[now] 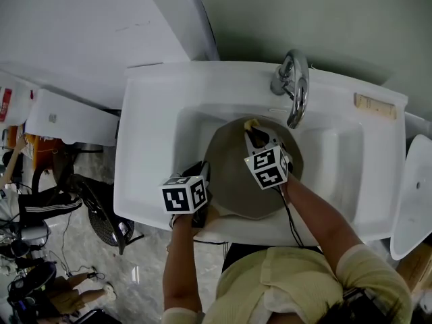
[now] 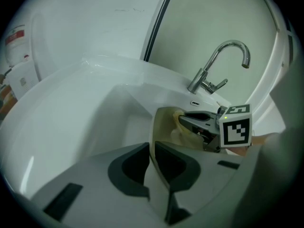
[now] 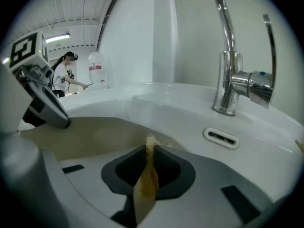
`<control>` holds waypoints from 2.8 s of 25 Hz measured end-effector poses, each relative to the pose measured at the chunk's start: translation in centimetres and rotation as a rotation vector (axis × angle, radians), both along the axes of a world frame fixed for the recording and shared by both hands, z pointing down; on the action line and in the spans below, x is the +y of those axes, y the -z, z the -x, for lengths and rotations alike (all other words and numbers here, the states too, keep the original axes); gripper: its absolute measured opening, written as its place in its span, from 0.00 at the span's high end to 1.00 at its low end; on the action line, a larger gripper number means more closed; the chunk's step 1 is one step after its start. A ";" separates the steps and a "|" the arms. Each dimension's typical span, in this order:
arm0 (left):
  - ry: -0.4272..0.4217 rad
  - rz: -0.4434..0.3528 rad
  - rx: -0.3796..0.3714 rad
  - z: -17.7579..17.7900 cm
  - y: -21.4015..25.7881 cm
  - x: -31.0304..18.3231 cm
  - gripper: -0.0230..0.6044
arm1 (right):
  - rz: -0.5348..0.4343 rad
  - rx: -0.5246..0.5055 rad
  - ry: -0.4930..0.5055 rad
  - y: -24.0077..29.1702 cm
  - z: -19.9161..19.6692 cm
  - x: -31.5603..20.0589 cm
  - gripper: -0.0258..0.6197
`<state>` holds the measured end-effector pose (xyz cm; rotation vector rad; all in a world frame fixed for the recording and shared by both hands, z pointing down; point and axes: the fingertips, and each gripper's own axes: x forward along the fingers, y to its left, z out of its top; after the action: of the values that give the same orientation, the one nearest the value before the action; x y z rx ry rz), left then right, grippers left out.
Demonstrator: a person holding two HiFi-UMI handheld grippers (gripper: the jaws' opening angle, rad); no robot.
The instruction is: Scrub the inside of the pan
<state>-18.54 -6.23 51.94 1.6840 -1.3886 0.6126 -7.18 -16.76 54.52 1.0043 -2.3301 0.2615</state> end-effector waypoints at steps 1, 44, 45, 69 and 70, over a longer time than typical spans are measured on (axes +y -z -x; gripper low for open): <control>-0.001 -0.001 0.002 0.0 0.0 0.0 0.82 | -0.001 0.000 0.003 -0.1 0.2 0.0 0.86; 0.012 -0.011 0.022 0.2 0.0 -0.1 0.82 | 0.217 -0.096 0.604 0.1 9.3 11.3 0.86; 0.013 -0.011 0.024 0.2 0.0 -0.1 0.82 | 0.226 -0.096 0.616 0.1 9.3 11.6 0.86; 0.019 -0.007 0.025 0.3 -0.1 -0.2 0.82 | 0.509 0.050 0.963 -1.4 5.4 19.7 0.86; 0.019 -0.007 0.026 0.3 -0.1 -0.2 0.82 | 0.518 0.062 0.978 -1.4 5.1 19.9 0.86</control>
<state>-18.87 -6.42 52.05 1.6769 -1.3885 0.5743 -12.27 3.18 55.96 -0.3886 -2.2280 0.3822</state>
